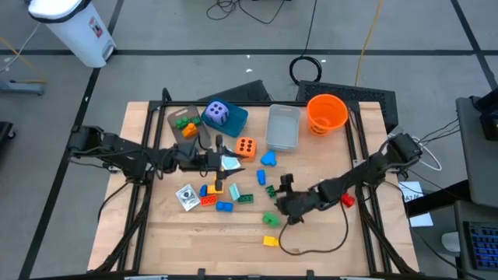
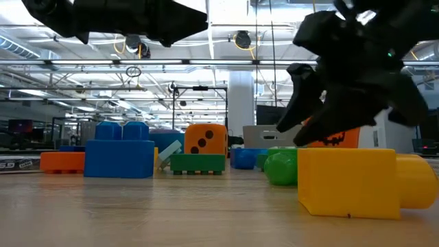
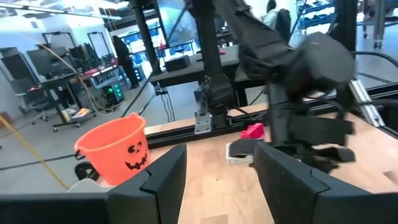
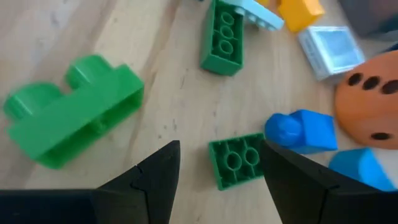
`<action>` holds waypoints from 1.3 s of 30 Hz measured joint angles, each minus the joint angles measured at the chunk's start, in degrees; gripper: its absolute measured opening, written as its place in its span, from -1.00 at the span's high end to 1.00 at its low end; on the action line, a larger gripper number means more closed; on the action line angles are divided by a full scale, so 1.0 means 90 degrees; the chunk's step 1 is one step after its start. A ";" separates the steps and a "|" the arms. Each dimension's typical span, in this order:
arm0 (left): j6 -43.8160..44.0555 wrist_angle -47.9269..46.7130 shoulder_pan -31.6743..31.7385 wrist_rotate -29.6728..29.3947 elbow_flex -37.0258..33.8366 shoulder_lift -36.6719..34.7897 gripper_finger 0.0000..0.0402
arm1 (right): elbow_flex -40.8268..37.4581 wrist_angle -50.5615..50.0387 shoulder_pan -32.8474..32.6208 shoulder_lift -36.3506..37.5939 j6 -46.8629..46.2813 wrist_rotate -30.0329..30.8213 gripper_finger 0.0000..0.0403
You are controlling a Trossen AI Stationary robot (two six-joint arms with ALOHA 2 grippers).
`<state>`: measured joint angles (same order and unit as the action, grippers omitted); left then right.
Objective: Pick & Place Toys
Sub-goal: Put the green game piece into the black bin
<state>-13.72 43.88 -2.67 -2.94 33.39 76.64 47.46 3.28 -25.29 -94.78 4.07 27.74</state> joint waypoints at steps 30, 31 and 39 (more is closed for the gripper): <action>0.0721 -0.0251 0.0296 0.0005 0.0002 -0.0005 0.01 | 0.0005 0.0767 -0.0118 -0.1297 0.1401 0.1736 0.22; 0.0721 -0.0259 0.0296 0.0005 0.0002 -0.0005 0.01 | 0.0005 0.0765 -0.0118 -0.1293 0.1518 0.1719 0.22; 0.0721 -0.0397 0.0296 0.0008 0.0002 -0.0005 0.01 | -0.0022 0.0155 -0.0084 -0.0815 0.1803 0.0902 0.22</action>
<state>-7.22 40.30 -0.01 -2.87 33.41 76.60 47.26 4.68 -26.04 -102.12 20.30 35.86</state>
